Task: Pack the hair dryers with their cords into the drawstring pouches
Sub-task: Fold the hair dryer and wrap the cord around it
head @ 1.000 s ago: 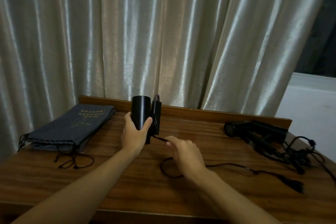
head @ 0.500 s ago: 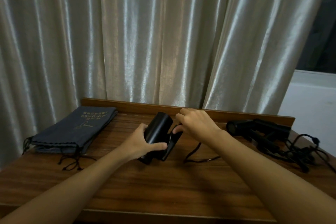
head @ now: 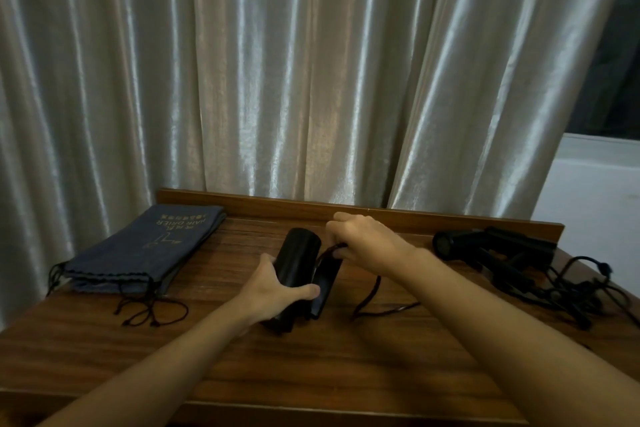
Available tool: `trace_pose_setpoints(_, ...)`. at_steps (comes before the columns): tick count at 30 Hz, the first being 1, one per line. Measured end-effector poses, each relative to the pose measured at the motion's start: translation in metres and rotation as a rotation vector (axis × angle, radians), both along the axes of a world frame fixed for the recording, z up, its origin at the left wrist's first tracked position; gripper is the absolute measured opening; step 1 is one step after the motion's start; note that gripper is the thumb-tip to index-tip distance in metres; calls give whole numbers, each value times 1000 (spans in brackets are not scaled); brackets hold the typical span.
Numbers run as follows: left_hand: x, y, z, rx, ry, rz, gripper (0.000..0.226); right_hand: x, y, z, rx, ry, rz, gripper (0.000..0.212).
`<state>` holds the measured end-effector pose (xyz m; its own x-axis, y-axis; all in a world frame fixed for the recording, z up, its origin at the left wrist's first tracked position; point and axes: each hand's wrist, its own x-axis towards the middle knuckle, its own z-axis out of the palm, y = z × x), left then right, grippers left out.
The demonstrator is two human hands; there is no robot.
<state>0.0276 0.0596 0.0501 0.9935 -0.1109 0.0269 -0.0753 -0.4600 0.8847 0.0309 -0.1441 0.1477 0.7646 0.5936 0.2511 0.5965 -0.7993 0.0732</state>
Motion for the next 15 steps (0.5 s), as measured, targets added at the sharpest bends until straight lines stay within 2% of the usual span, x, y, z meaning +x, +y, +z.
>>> trace_pose_setpoints(3, 1, 7, -6, -87, 49, 77, 82, 5, -18, 12, 44, 288, -140, 2)
trace_pose_setpoints(5, 3, 11, -7, -125, 62, 121, 82, 5, -29, 16, 192, 657, -188, 8)
trace_pose_setpoints(7, 5, 11, -7, -136, 46, 149, 82, 3, -37, 17, 383, 1086, -123, 16)
trace_pose_setpoints(9, 7, 10, -6, -133, 19, 178, 82, -1, -44, 13, 602, 1358, -12, 22)
trace_pose_setpoints(11, 9, 10, -4, -151, 9, 207, 82, -5, -48, 7, 792, 1506, 63, 25)
trace_pose_setpoints(15, 11, 14, -4, -169, 13, 201, 85, -17, -56, 7, 905, 1605, 57, 29)
